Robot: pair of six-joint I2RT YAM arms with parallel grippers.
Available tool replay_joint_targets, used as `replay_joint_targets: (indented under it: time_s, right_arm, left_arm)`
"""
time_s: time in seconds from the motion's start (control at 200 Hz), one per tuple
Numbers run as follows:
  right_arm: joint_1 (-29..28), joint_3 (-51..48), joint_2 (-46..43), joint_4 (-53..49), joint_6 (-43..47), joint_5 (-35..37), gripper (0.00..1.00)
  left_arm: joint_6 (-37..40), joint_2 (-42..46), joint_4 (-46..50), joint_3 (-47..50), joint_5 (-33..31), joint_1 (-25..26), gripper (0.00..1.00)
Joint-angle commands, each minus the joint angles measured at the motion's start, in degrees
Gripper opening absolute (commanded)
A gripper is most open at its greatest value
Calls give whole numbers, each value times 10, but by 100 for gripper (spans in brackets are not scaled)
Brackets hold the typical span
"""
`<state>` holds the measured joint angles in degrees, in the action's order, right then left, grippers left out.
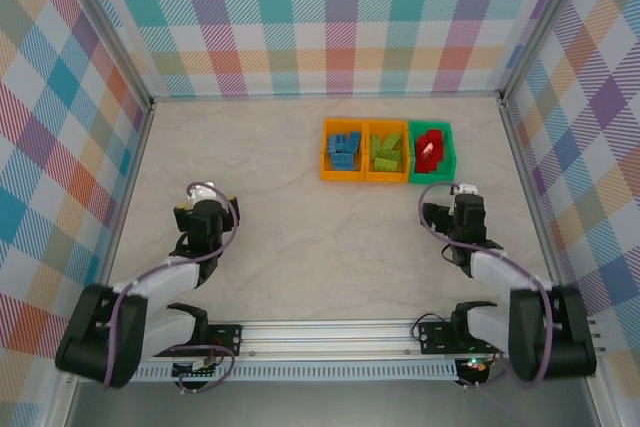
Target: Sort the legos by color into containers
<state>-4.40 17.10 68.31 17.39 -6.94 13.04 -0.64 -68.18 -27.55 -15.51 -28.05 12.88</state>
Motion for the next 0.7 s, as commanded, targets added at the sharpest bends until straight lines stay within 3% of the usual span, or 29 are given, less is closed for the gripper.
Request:
replay_joint_targets:
  time_s: [0.0, 0.08, 0.095, 0.18, 0.235, 0.57, 0.695]
  right_arm:
    - [4, 39, 71, 217, 48, -6, 100]
    - [25, 64, 181, 290, 47, -53, 100]
    - [30, 53, 208, 353, 55, -77, 100]
    - [34, 41, 192, 340, 36, -53, 100]
    - [31, 50, 187, 309, 35, -42, 100]
    - [30, 54, 189, 310, 40, -46, 100]
    - [32, 61, 193, 299, 55, -91, 100]
  left_arm:
    - [-8, -57, -111, -37, 68, -36, 100]
    - [-1, -114, -163, -53, 113, -70, 100]
    - [-6, -128, -173, -55, 120, -77, 100]
    - [0, -219, -230, -70, 194, -99, 100]
    - [10, -210, -187, -81, 198, -89, 100]
    - [13, -214, -196, -81, 193, -87, 100]
    - [15, -214, -192, -82, 198, -86, 100]
